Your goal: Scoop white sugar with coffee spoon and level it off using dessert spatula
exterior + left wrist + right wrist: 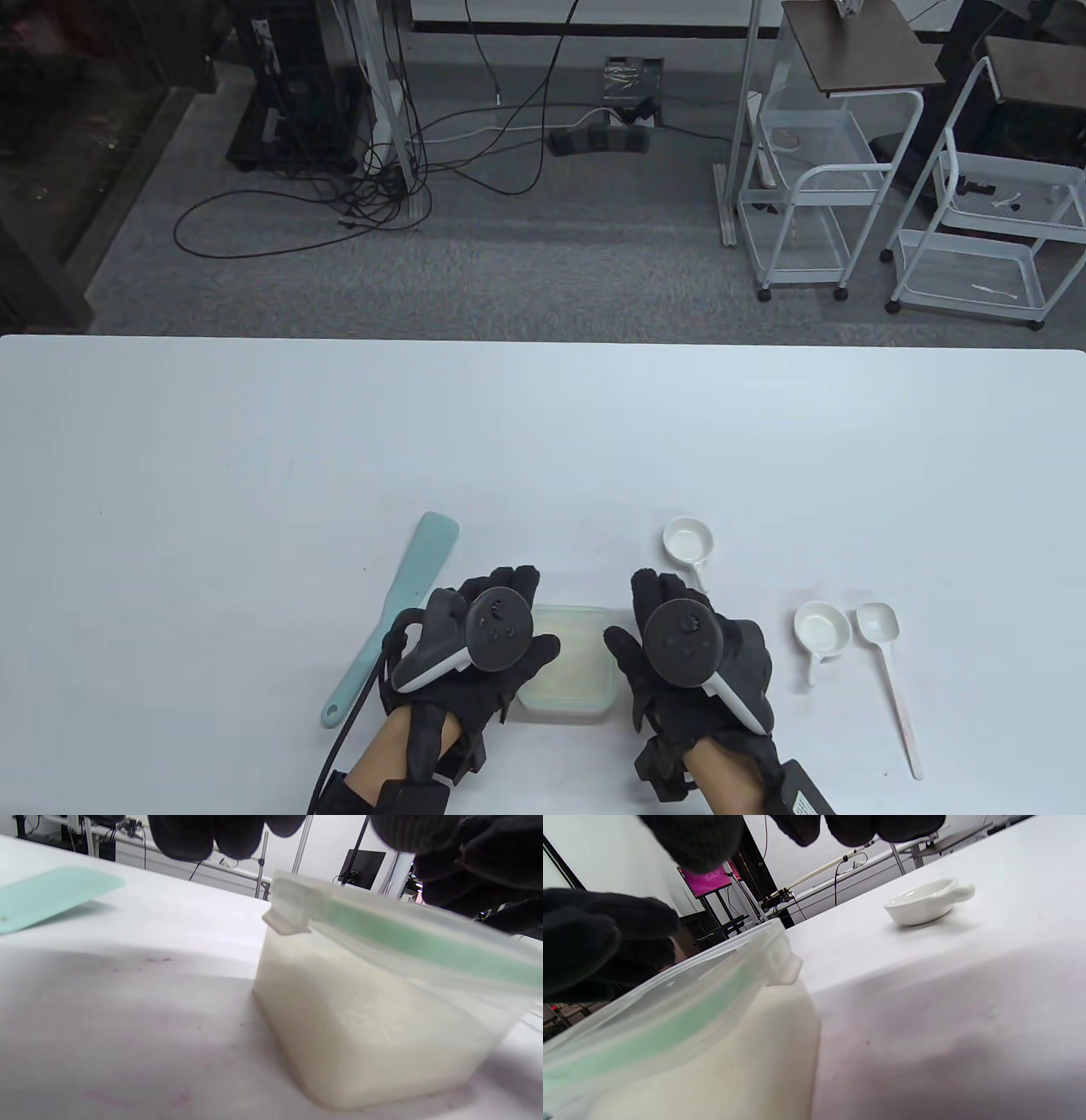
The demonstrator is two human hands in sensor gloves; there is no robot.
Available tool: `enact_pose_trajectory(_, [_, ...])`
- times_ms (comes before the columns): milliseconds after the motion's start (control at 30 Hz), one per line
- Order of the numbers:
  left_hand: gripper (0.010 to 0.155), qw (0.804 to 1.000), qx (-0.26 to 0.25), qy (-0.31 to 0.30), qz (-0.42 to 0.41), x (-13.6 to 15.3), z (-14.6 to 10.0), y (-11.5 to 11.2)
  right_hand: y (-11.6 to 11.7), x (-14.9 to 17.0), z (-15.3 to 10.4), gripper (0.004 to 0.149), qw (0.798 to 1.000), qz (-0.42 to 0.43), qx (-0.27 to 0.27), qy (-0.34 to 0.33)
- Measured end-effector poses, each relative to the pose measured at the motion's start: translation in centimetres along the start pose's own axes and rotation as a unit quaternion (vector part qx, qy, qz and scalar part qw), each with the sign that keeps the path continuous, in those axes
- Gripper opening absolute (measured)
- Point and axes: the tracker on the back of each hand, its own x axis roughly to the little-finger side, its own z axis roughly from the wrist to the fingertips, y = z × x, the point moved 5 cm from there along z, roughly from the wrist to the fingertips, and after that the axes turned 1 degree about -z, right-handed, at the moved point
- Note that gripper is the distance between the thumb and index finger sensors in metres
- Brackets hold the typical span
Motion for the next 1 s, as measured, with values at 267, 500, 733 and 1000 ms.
enact_pose_trajectory(267, [0.099, 1.000, -0.020, 0.017, 0.009, 0.6, -0.2, 0.7, -0.8, -0.6, -0.3, 0.079, 0.999, -0.035, 0.016, -0.012])
enact_pose_trajectory(500, [0.100, 0.997, -0.057, 0.029, 0.037, 0.3, -0.4, 1.8, -1.4, -0.5, -0.4, 0.080, 0.999, -0.043, 0.019, -0.018])
enact_pose_trajectory(733, [0.112, 0.998, 0.034, -0.060, -0.002, -2.3, 0.3, -0.5, -1.4, -0.5, -0.4, 0.079, 0.999, -0.048, 0.019, -0.016])
enact_pose_trajectory(1000, [0.135, 0.990, 0.095, -0.094, 0.050, -3.6, 1.0, -2.7, -1.6, -0.4, -0.4, 0.080, 0.999, -0.040, 0.021, -0.018])
